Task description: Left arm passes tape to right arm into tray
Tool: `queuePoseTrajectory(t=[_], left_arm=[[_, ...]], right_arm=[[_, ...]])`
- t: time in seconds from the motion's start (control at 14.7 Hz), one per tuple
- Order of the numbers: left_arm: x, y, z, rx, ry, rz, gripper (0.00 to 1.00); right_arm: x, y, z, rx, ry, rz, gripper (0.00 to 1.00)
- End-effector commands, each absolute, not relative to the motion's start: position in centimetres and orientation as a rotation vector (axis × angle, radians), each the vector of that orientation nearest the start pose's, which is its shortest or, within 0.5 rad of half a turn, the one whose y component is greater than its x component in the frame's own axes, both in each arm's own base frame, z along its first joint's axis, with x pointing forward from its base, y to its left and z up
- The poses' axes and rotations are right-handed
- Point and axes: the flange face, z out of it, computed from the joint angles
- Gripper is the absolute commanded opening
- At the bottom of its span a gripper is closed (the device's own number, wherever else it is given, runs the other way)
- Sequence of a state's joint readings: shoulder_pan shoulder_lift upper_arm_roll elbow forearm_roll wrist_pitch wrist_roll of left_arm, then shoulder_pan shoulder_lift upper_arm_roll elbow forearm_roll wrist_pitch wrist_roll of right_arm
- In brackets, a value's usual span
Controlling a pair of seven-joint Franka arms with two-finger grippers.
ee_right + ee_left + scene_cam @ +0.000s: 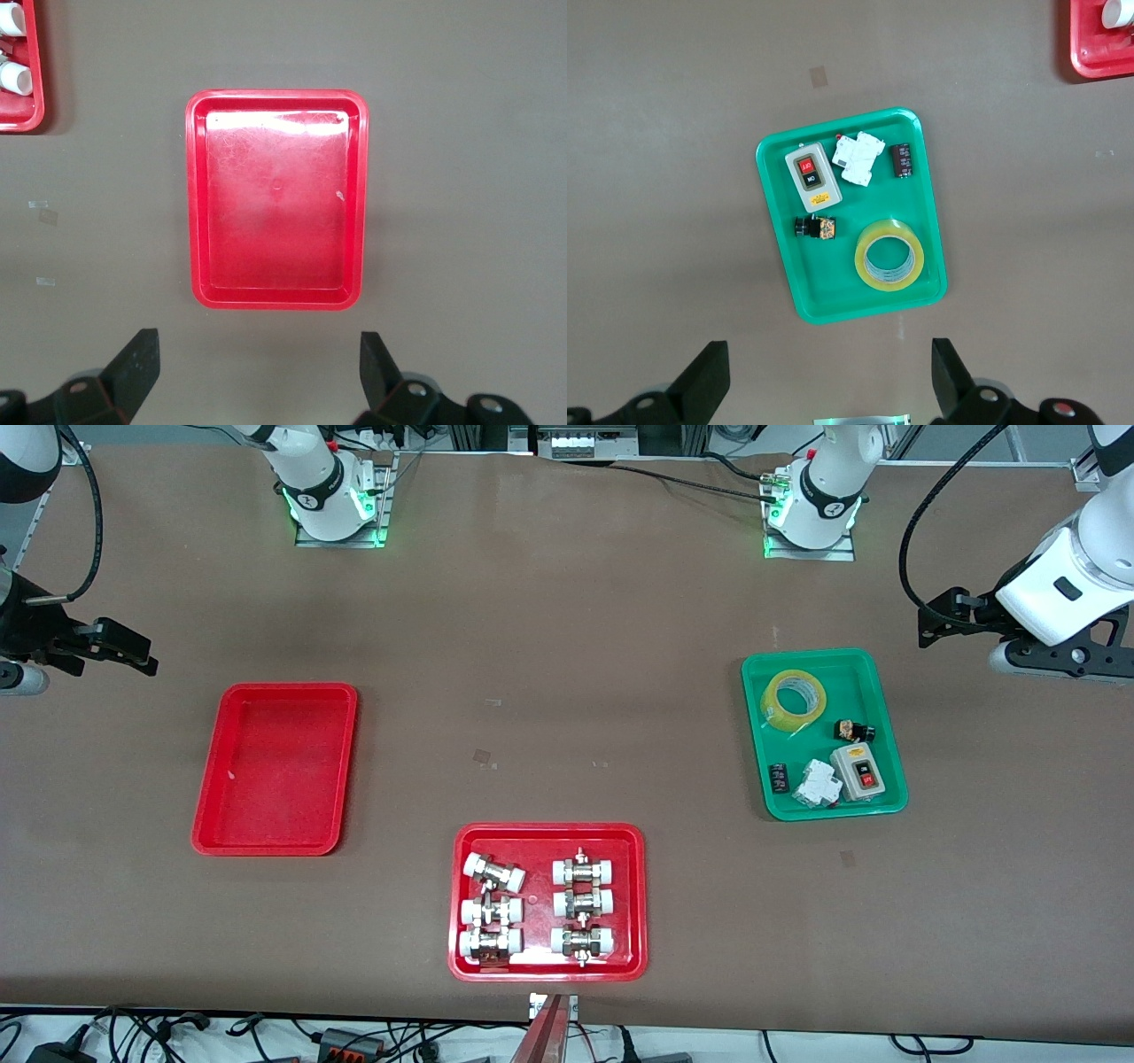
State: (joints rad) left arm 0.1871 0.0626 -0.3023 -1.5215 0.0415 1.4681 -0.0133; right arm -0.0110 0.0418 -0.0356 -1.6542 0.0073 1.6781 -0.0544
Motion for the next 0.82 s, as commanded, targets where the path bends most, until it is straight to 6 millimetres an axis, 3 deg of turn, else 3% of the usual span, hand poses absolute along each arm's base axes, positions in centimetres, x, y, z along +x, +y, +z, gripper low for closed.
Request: queuePoseTrajectory(t=[0.0,0.75], left_arm=[[56.08,-5.18,61.12,-3.091,0.171,0.165,1.00],[55.99,-5.14,60.88,-3.087,0.187,0.186,1.00]], right_arm=[[56.72,-2.31,57.60,-3.131,-0.013,0.028,1.00],[56.89,-2.51,57.83,-3.142,-0.019,0.015,1.00]])
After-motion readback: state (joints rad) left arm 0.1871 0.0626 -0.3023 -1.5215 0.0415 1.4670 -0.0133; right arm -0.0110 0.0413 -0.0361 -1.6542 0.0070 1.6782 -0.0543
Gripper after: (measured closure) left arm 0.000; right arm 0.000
